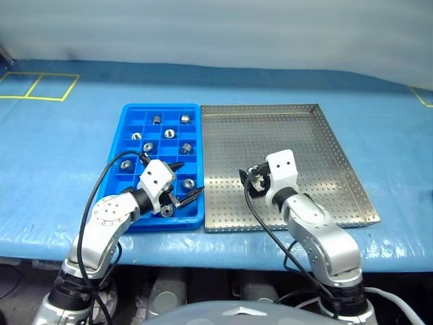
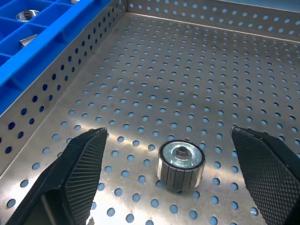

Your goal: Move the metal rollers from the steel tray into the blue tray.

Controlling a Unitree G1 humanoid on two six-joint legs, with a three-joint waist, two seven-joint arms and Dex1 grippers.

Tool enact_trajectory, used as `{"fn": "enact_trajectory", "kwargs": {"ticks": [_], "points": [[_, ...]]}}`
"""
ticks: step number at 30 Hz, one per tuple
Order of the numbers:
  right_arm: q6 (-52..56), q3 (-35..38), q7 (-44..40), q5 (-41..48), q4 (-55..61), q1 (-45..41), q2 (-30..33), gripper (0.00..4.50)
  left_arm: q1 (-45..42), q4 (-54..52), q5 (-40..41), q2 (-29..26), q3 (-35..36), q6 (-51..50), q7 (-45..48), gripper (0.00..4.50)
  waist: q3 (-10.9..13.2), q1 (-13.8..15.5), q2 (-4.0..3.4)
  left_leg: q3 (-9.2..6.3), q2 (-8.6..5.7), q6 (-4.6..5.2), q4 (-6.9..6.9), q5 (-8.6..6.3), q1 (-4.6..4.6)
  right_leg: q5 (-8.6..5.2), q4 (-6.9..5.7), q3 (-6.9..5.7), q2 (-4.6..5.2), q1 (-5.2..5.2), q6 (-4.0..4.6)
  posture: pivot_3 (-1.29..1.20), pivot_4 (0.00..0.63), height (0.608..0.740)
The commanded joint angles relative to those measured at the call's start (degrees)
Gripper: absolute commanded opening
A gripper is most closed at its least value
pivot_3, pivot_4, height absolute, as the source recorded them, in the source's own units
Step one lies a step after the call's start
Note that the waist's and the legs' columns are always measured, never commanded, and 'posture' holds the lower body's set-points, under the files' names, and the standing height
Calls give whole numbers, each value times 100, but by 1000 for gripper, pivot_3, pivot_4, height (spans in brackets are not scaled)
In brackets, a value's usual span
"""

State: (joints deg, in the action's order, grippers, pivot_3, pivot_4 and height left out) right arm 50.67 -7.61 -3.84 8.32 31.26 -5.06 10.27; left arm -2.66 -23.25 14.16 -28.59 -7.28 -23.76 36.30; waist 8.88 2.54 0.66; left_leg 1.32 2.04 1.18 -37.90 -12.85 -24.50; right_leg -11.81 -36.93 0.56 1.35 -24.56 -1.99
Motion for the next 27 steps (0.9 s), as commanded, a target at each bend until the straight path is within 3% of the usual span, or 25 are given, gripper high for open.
{"fn": "enact_trajectory", "kwargs": {"ticks": [1, 9, 12, 18, 27], "points": [[-384, 10, 108, -150, -338, -153, -172, 4461, 8, -257, 61, 18, 59, -12, -24, 4500, 0, 1, 0, 0, 0, 0, 0, 0, 0, 0, 0, 0, -1, 0, 0, 165, 150, 740], [-881, 249, 266, -274, -1260, -158, -507, 4461, 100, -328, 54, 29, 92, -20, -77, 4500, 0, 6, 0, 0, 1, 2, 0, 1, 1, 2, -1, 3, 0, 1, -3, 188, 150, 740], [-1014, 306, 237, -267, -1414, -145, -560, 3833, 100, -329, 62, 46, 98, -16, -97, 4500, 0, 9, -1, -1, 1, 3, 0, 2, 1, 3, -1, 5, 0, 0, -4, 196, 150, 740], [-1117, 324, 189, -256, -1476, -91, -608, 1872, 133, -345, 72, 52, 87, -13, -133, 4500, 0, 11, -1, -2, 2, 3, 2, 2, 1, 3, -1, 7, 0, 0, -4, 200, 150, 740], [-982, 192, 96, -346, -1088, -396, -523, 1809, 139, -338, 43, 104, 134, 57, -219, 4500, 1, 10, -3, -2, 3, 3, 1, 2, 1, 3, -1, 9, 0, -1, -4, 211, 150, 740]]}}
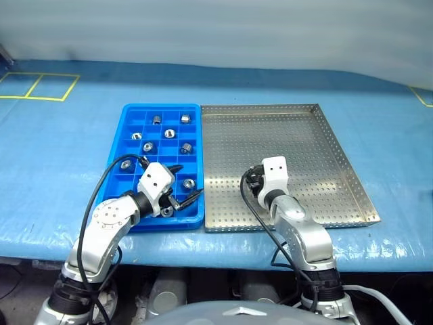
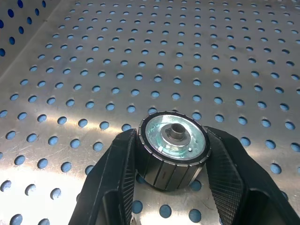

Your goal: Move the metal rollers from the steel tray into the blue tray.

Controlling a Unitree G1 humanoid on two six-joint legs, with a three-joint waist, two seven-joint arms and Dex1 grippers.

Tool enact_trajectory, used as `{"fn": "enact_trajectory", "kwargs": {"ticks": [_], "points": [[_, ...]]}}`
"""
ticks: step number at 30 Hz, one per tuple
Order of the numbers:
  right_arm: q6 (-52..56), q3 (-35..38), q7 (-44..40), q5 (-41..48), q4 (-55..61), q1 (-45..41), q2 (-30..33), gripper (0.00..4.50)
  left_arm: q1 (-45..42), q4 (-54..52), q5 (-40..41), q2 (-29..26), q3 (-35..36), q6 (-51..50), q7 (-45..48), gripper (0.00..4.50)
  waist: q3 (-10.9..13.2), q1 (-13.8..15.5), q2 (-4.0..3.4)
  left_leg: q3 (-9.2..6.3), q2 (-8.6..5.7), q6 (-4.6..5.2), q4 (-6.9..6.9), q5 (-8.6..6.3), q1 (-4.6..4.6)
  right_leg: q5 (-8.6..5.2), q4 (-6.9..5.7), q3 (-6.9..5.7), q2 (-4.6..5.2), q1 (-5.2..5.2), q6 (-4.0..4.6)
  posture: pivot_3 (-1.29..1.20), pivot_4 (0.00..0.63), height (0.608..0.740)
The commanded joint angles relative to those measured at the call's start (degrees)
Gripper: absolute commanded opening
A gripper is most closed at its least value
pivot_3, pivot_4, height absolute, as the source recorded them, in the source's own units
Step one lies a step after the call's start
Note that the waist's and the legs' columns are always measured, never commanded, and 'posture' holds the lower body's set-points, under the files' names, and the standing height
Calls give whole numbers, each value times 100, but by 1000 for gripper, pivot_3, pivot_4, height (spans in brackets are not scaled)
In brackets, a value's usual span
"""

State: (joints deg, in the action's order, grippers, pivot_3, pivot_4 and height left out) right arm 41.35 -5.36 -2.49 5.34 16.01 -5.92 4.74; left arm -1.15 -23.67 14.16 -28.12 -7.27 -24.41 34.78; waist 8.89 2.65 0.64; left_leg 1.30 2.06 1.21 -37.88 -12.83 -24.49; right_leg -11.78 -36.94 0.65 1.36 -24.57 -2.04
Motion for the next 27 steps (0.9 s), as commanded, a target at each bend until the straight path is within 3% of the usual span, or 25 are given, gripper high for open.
{"fn": "enact_trajectory", "kwargs": {"ticks": [1, 12, 27], "points": [[-23, -53, -51, -64, 486, -390, 41, 1809, -9, -297, 47, 68, 150, 136, -85, 4500, 1, -4, -1, 1, 0, 0, 0, 0, 0, 0, 0, 1, 0, -1, 0, 211, 150, 740], [1, -667, -431, -115, 316, -1751, -75, 1809, 466, -739, 36, 106, 578, 97, -444, 4500, 1, 157, -1, -2, -3, 1, 13, 1, 0, 3, 0, 1, -6, -4, -2, 349, 150, 740], [-472, -1126, -993, -104, -836, -2280, -430, 1809, 1432, -1524, 39, 138, 1005, -61, -927, 4500, 2, 757, -4, 1, -1, 0, 22, 1, -1, -4, 6, -11, 0, -9, 7, 502, 150, 740]]}}
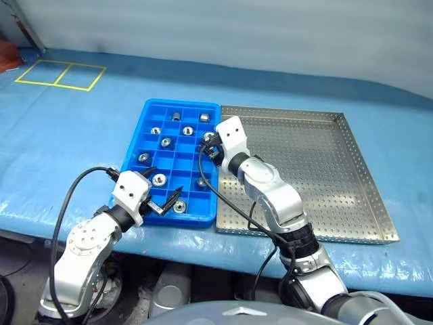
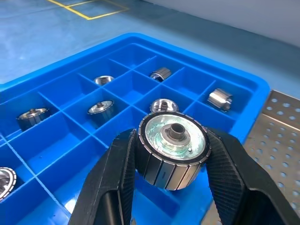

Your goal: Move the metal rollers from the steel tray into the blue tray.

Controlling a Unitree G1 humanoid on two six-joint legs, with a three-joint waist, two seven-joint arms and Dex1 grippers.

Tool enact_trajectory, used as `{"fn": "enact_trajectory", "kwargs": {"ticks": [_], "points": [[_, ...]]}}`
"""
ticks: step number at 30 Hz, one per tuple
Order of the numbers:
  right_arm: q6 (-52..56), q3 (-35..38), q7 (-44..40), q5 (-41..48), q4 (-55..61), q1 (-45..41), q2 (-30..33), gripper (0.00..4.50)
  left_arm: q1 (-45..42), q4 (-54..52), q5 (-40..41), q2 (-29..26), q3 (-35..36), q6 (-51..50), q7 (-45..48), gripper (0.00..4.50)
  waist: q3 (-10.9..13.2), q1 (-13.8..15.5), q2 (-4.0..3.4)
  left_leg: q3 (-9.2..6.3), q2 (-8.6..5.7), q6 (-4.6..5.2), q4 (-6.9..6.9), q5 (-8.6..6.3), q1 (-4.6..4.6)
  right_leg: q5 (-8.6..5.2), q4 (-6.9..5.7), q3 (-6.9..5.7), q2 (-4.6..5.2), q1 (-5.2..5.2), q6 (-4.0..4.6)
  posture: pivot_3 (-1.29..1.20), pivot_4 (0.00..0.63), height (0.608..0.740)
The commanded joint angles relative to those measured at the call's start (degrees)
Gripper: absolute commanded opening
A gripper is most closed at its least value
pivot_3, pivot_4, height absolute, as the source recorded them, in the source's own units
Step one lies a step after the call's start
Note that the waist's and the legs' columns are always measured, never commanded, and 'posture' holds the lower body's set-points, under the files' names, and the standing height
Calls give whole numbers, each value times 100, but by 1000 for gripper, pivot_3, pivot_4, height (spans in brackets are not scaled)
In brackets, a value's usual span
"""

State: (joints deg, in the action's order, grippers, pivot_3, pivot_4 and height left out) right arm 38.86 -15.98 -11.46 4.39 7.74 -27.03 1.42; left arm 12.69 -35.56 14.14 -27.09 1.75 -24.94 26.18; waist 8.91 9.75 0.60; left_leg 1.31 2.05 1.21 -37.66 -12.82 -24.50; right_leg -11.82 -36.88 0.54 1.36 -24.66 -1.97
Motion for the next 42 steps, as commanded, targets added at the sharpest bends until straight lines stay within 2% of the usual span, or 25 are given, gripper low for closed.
{"fn": "enact_trajectory", "kwargs": {"ticks": [1, 11, 18, 27, 35, 42], "points": [[-247, -93, -131, -5, -75, -177, -132, 1809, 80, -363, 42, 36, 108, -13, -85, 4500, 0, 95, -1, 1, -1, 0, 1, 0, -1, -1, 0, -2, 0, -1, 1, 508, 150, 740], [-430, -198, -289, -21, -609, -147, -340, 1809, 254, -526, 55, 42, 148, -79, -205, 4500, 1, 528, -1, 15, 0, -9, 10, -4, -11, -8, 3, -18, -1, -14, 12, 534, 150, 740], [-396, -67, -278, -76, -655, 23, -181, 1809, 245, -530, 76, 15, 109, -116, -204, 4500, 0, 843, -1, 27, -2, -19, 14, -8, -24, -11, 3, -21, -2, -35, 15, 516, 150, 740], [-148, 115, -258, -21, -289, 323, -16, 1809, 1, -370, 106, -32, -19, -143, -62, 4500, -2, 1018, 0, 37, -1, -23, 14, -8, -49, -11, -1, -20, -7, -65, 15, 471, 150, 740], [1, 120, -220, -44, 92, 465, 30, 4486, -277, -189, 103, -55, -112, -178, 124, 4500, -2, 991, 0, 37, -1, -24, 13, -8, -54, -10, 0, -21, -9, -67, 14, 425, 150, 740], [313, 98, -303, -34, 1074, 671, 309, 4486, -674, 135, 98, -74, -266, -127, 360, 4500, -3, 840, 0, 36, 0, -25, 10, -7, -58, -10, 0, -21, -10, -68, 14, 332, 150, 740]]}}
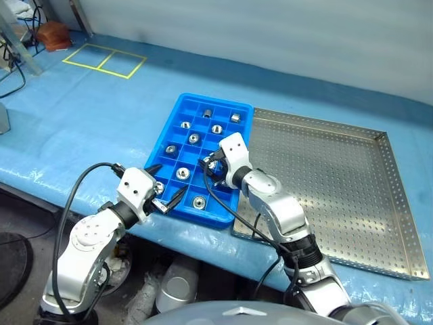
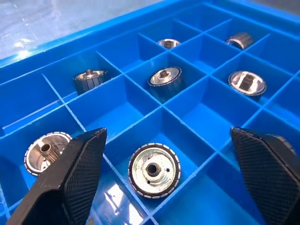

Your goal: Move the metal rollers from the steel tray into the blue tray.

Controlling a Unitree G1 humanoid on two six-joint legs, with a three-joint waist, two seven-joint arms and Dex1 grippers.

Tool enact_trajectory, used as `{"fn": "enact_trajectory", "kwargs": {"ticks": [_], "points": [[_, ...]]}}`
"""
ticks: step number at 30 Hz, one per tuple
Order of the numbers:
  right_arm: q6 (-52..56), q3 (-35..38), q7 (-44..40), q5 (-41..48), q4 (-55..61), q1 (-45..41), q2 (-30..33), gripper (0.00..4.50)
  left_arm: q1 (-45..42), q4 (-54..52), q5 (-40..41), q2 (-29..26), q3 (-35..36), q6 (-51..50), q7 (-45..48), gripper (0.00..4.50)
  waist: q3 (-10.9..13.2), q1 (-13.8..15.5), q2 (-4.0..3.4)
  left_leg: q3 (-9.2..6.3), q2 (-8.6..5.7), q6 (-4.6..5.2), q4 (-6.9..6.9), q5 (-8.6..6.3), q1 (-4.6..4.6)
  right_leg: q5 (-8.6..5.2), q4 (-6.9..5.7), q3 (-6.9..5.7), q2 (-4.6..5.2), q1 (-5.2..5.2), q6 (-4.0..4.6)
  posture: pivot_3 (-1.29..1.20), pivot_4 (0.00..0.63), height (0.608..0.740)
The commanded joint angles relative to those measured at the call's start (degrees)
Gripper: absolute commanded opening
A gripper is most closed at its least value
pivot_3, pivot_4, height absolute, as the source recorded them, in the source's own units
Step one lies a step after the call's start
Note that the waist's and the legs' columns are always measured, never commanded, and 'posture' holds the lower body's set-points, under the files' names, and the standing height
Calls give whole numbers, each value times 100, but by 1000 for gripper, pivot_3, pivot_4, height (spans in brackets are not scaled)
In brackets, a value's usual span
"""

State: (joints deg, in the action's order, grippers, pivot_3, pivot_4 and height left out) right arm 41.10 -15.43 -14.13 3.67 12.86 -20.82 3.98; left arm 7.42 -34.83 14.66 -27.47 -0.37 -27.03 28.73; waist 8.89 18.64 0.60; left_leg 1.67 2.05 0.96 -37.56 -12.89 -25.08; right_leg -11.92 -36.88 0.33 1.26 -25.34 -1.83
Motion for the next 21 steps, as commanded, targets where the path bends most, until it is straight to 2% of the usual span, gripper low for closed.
{"fn": "enact_trajectory", "kwargs": {"ticks": [1, 5, 12, 17, 21], "points": [[143, 63, -38, 41, 707, 89, 106, 4486, -214, 116, 45, -32, -88, 94, 140, 4500, 0, -86, 0, 0, 0, 0, -1, 0, 1, 0, -1, 0, 0, 2, 0, 332, 150, 740], [370, 180, -23, 44, 1297, 312, 325, 4486, -482, 343, 33, -8, -220, 147, 282, 4500, -1, -292, 1, -2, -1, 1, -7, 0, 1, 0, -1, 1, 0, 7, 0, 271, 150, 740], [798, 378, 37, 13, 2242, 916, 727, 4486, -860, 708, -2, 23, -437, 263, 504, 4500, -1, -882, 1, -16, -4, 3, -17, 1, 6, 2, -1, 1, 0, 24, -1, 188, 150, 740], [1074, 537, 96, 19, 2807, 1442, 982, 4486, -1119, 962, -5, 42, -608, 339, 683, 4500, 0, -1305, 1, -27, -5, 4, -18, 1, 49, 1, 2, 1, 0, 68, 1, 137, 150, 740], [1219, 724, 131, 45, 3206, 1975, 1111, 4486, -1258, 1094, -9, 61, -679, 377, 761, 4500, -1, -1513, 2, -31, 0, 5, -24, 1, 57, 1, -5, 5, -1, 73, 1, 118, 150, 740]]}}
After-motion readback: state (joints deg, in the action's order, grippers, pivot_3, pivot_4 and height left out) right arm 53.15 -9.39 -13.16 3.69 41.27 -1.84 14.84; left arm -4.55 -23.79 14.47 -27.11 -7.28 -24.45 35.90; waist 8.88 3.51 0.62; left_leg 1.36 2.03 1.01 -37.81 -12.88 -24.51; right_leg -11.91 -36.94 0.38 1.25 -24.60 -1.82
